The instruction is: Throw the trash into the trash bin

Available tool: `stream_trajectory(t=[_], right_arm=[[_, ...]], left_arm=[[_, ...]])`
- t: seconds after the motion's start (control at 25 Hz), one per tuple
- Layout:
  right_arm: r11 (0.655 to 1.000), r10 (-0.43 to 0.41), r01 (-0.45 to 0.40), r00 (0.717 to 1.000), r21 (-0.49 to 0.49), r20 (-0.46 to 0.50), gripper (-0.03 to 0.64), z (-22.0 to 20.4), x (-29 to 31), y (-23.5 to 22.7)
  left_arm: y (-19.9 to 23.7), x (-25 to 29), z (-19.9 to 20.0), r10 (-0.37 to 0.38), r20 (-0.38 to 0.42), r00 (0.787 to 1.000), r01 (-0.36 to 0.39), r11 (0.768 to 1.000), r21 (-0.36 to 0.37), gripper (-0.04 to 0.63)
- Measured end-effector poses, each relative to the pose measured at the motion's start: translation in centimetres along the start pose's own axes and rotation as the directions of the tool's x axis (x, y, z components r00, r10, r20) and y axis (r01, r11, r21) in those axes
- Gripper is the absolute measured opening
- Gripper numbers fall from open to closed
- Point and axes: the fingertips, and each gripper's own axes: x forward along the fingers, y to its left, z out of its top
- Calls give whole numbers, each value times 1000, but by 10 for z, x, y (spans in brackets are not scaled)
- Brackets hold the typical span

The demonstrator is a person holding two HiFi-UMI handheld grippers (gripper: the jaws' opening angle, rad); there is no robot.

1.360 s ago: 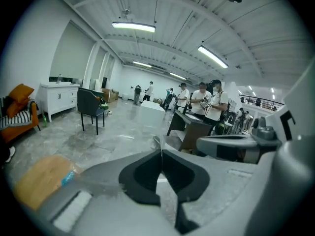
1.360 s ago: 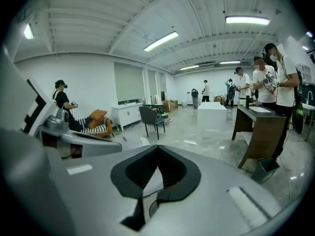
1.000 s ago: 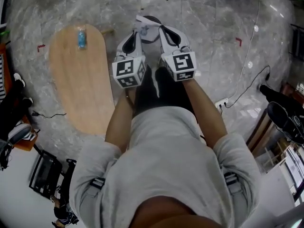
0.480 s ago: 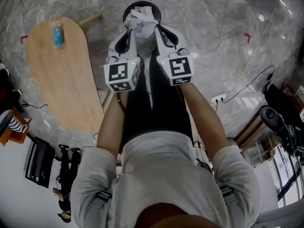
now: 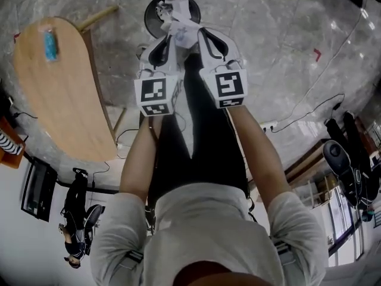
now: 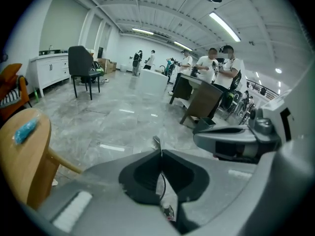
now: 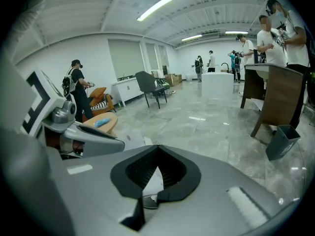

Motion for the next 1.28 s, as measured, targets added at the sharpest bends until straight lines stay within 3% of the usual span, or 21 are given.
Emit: stream_trajectory(t=[0.24,0.64,0.92,1.12,1.28], right_arm=[[1000,24,-24,999,2,-21,8,-33,34,-12],[999,42,-42,999,6,-32,8,-95,99,-30],[999,22,-21,999,36,-47,8,-123,124,-45],[999,21,-18,997,35,-73,8,-137,141,-52],[999,18,-15,997,36,-77,8,-143,148,-58]], left_arm=[[18,42,-34,28,-35,999,-29,999,-39,20],[56,137,-100,15,-105,994,-17,1000,-14,20],[87,176,-153,41,-218,975,-28,998,62,20],[105,197,-173,87,-303,949,-31,983,183,20],[108,216,-183,92,-319,943,-31,981,192,20]])
